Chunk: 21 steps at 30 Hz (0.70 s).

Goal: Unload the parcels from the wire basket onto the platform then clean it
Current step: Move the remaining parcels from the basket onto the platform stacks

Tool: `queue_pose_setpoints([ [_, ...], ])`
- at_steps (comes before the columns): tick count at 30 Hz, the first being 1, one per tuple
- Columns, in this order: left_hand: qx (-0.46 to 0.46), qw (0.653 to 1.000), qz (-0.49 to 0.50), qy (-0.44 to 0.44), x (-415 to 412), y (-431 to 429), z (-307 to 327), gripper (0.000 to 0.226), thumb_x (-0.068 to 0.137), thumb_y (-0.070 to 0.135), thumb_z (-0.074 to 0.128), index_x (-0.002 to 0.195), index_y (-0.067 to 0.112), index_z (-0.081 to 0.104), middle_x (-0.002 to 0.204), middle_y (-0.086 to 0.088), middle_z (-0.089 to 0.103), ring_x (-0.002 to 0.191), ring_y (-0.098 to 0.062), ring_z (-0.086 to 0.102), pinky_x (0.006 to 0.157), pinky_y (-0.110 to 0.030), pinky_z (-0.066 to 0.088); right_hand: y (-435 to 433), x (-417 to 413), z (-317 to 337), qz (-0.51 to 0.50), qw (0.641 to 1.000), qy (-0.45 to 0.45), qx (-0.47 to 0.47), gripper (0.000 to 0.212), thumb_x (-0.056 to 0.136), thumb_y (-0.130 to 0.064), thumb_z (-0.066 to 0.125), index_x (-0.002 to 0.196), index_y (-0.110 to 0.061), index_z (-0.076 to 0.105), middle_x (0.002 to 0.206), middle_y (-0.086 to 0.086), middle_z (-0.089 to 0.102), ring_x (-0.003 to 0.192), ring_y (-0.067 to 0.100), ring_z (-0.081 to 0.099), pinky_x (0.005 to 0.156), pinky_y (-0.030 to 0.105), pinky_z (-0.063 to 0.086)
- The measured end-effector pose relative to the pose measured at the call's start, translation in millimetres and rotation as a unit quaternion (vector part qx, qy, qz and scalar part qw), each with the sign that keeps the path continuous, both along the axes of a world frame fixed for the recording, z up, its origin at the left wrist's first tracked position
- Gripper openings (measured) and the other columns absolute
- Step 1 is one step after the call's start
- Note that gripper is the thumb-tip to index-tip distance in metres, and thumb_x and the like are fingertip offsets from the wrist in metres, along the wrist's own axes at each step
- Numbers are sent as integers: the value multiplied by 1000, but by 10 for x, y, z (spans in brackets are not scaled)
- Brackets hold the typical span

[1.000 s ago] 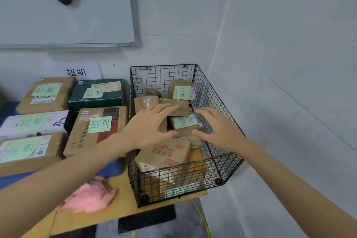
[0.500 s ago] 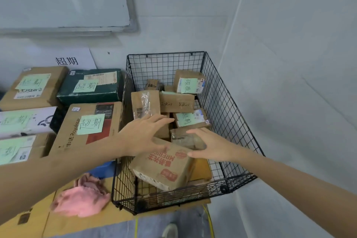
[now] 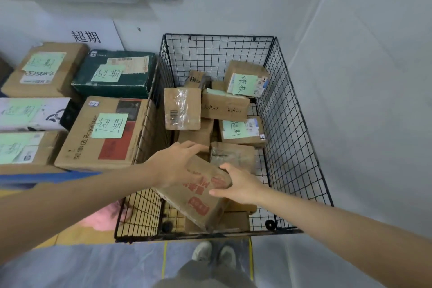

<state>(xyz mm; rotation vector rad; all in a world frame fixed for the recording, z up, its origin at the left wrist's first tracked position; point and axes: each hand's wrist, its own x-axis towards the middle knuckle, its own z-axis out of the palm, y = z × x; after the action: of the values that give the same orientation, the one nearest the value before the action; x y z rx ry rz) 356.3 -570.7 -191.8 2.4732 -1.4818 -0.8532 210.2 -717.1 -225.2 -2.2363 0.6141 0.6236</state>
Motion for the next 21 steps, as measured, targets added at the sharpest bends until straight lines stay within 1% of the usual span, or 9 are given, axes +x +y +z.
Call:
queue_pose_setpoints([
  [5,41,998,37,33,45,29,-100,77,87,47,67,151,35,27,152,9,31,133,-20,35,107,-45,41,-121,-28,-64,-2,999,23,42,71,85,-36,76,143,-19,39,135,-1,54,125,17,52,101,31,45],
  [7,61,997,43,37,68,42,-149,79,85,47,70,150,33,28,153,7,29,134,-24,34,108,-47,40,-166,-33,-77,-4,998,38,53,71,86,-32,75,145,-17,37,138,0,54,129,19,51,99,28,42],
  [9,68,996,49,42,72,38,-204,80,81,45,73,148,33,31,153,5,27,134,-27,36,107,-47,42,-171,0,-75,3,997,49,52,72,88,-32,73,147,-17,34,140,2,53,129,20,50,100,29,43],
  [11,74,994,60,44,58,12,-250,83,79,42,75,147,32,29,150,2,25,131,-28,40,104,-44,46,-160,49,-86,12,997,61,48,73,89,-32,72,148,-17,31,140,4,53,127,23,52,98,32,48],
  [15,83,991,90,47,55,-32,-295,92,76,39,79,150,31,24,146,-6,21,128,-31,42,102,-43,48,-193,44,-91,-1,994,91,64,79,89,-35,72,151,-21,25,142,4,50,120,24,56,76,26,54],
  [17,87,989,102,59,67,-44,-286,93,77,36,80,150,29,23,144,-8,23,127,-30,43,102,-39,48,-235,11,-82,-31,989,106,97,79,88,-35,72,151,-22,25,143,5,49,112,23,58,62,24,55],
  [18,87,988,109,71,70,-48,-277,92,78,34,79,151,28,23,142,-8,27,125,-29,44,102,-36,47,-250,2,-74,-48,986,110,115,79,89,-33,72,151,-22,26,143,5,48,107,21,59,58,24,56],
  [19,82,987,114,83,73,-53,-267,91,79,32,79,151,27,23,139,-8,31,122,-26,45,100,-35,46,-259,-2,-63,-69,982,112,134,79,89,-29,73,152,-22,26,144,6,48,104,21,59,60,25,58],
  [21,59,986,118,98,64,-63,-251,86,80,29,79,149,25,28,128,-2,37,114,-18,42,99,-33,42,-263,-7,-52,-115,972,110,175,78,89,-21,73,152,-20,28,144,9,47,108,23,61,73,32,61],
])
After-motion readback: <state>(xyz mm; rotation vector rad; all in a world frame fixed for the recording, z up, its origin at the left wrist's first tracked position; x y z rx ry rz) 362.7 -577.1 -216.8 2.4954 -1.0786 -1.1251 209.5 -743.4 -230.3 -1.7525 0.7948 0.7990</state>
